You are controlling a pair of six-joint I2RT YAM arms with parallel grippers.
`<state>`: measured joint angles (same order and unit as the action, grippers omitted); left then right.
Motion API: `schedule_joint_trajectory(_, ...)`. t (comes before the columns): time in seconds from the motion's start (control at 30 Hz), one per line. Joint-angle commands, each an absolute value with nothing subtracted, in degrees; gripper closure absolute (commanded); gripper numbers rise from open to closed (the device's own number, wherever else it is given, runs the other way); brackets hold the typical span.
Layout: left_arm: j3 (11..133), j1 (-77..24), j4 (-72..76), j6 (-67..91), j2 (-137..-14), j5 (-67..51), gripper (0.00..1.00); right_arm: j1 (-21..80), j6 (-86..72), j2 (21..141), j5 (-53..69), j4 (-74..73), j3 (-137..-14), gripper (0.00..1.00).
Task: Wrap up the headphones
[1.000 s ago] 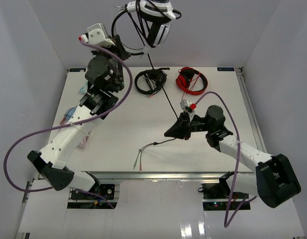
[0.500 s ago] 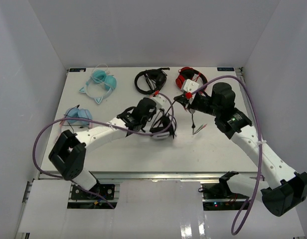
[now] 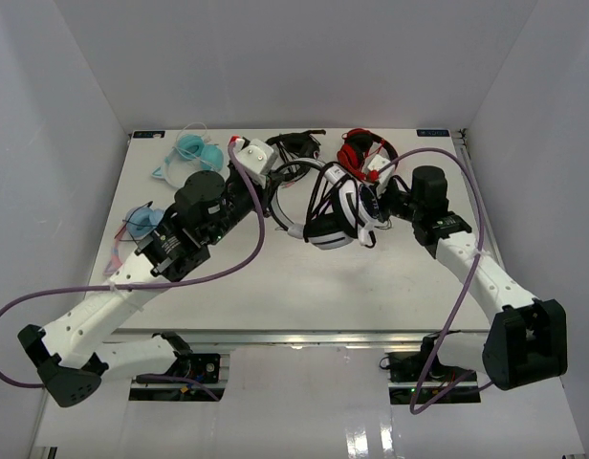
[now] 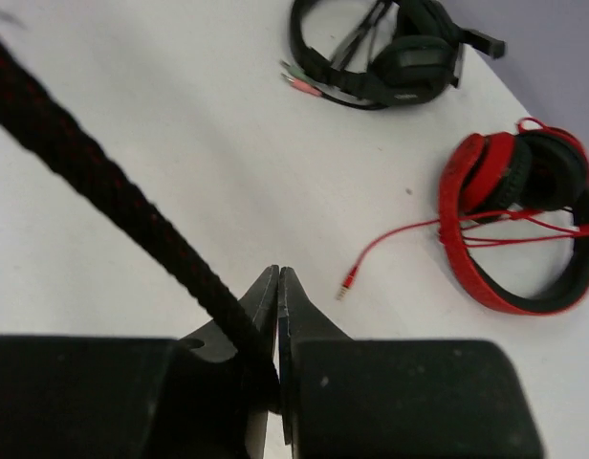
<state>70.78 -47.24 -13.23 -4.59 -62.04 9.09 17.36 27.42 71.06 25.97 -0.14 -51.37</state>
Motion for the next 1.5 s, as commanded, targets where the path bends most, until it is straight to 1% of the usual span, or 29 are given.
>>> schedule_joint_trajectory(0.0,77.4,-46.9,-12.9,2.3,-64.6,11.5,1.0,15.6,18.0,69.7,45.9,11.3,-48.0,0.92)
schedule_joint_trajectory(0.1,81.7,-47.0,-10.8,6.4,-66.5,10.1,1.0,15.5,7.0,73.4,62.7,23.2,-44.6,0.92)
schedule_joint_trajectory(0.2,83.3,-47.0,-4.6,15.9,-67.8,13.0,1.0,16.8,-13.3,77.4,68.8,39.2,-42.7,0.92)
schedule_joint_trajectory(0.23,83.1,-47.0,-2.6,18.4,-68.1,14.8,1.0,17.3,-15.8,78.6,69.2,44.0,-42.7,0.92)
schedule_joint_trajectory(0.3,83.0,-47.0,3.2,23.0,-69.0,18.9,1.0,18.2,-19.9,80.9,69.6,47.4,-43.1,0.92)
schedule_joint_trajectory(0.37,83.3,-47.0,5.7,26.8,-69.9,25.5,1.0,18.8,-24.1,81.4,69.3,51.2,-42.8,0.92)
schedule_joint_trajectory(0.53,85.2,-47.0,11.3,22.7,-75.0,41.9,1.0,19.8,-27.5,78.3,68.6,55.1,-39.1,0.92)
schedule_joint_trajectory(0.63,84.2,-46.8,16.6,14.1,-77.9,48.9,1.0,20.2,-27.1,75.5,67.8,55.1,-36.3,0.92)
schedule_joint_trajectory(0.7,84.2,-46.3,17.5,7.1,-80.4,52.1,1.0,20.8,-23.9,73.1,66.9,51.0,-35.5,0.92)
schedule_joint_trajectory(0.77,84.9,-45.6,15.6,2.5,-83.1,53.5,1.0,21.5,-17.5,70.6,65.3,42.1,-36.5,0.92)
schedule_joint_trajectory(0.87,85.7,-44.2,8.0,0.0,-86.7,49.2,1.0,22.0,-6.3,67.2,59.8,29.7,-40.9,0.92)
schedule_joint_trajectory(0.97,85.7,-44.3,-1.2,-5.4,-89.1,41.9,1.0,22.4,10.4,65.3,48.9,11.0,-47.8,0.92)
schedule_joint_trajectory(1.1,85.9,-44.6,-13.2,-9.1,-91.2,34.7,1.0,24.3,24.6,65.3,32.0,-4.5,-54.6,0.92)
schedule_joint_trajectory(1.13,85.9,-44.6,-16.3,-9.7,-92.0,34.5,1.0,24.7,26.8,65.8,27.8,-7.1,-55.3,0.92)
schedule_joint_trajectory(1.23,85.1,-44.6,-21.0,-11.1,-93.1,32.8,1.0,26.7,31.1,67.6,22.6,-11.3,-56.8,0.92)
schedule_joint_trajectory(1.33,83.9,-44.7,-24.2,-11.7,-93.6,30.1,1.0,27.7,32.6,69.8,21.2,-13.4,-57.1,0.9)
schedule_joint_trajectory(1.47,81.0,-44.7,-26.5,-12.2,-94.0,29.9,1.0,28.3,34.4,72.1,21.7,-15.5,-56.6,0.87)
